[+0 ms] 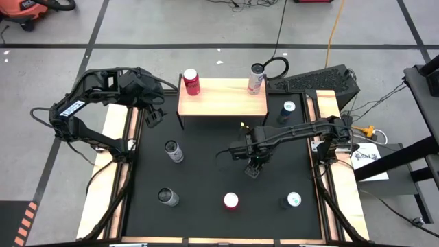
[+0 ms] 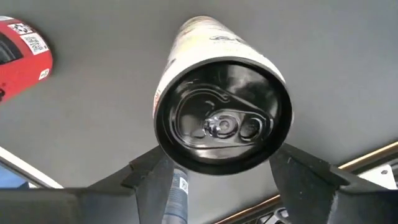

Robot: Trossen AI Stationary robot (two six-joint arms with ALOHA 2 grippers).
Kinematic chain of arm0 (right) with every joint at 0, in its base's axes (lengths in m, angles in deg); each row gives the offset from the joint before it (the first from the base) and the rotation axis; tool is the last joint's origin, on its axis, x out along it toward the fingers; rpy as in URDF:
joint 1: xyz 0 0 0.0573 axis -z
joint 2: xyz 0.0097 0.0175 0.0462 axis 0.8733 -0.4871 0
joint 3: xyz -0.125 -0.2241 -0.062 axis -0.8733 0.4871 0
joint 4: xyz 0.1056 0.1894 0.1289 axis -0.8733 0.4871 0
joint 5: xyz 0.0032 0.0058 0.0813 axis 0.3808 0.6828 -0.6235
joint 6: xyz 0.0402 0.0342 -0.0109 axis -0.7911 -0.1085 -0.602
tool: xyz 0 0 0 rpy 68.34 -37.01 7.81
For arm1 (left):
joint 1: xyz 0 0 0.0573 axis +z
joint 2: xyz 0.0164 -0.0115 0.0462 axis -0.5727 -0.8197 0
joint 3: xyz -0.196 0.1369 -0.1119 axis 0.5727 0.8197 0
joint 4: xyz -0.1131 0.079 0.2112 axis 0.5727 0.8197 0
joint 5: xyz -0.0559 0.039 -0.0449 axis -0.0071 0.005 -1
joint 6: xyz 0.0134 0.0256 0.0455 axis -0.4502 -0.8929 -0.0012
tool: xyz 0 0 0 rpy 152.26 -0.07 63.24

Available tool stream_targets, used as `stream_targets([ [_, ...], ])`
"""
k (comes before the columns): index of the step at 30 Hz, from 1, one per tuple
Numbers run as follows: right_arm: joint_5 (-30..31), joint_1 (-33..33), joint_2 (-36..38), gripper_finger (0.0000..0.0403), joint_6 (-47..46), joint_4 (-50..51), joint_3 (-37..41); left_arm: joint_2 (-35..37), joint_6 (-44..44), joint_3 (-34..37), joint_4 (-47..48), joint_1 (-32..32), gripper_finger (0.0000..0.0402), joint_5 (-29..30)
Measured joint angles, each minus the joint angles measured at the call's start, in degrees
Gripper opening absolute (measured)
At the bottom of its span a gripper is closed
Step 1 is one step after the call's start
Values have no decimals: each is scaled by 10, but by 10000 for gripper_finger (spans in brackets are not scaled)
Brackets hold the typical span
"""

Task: Place canned beverage on shelf
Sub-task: Put the top white yellow soda can on the shelf

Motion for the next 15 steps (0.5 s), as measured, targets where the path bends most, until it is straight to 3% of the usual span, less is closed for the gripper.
stream_targets([
  [15,1,0,0,300,47,-53,0,0,1,0,-1,0,373,0],
])
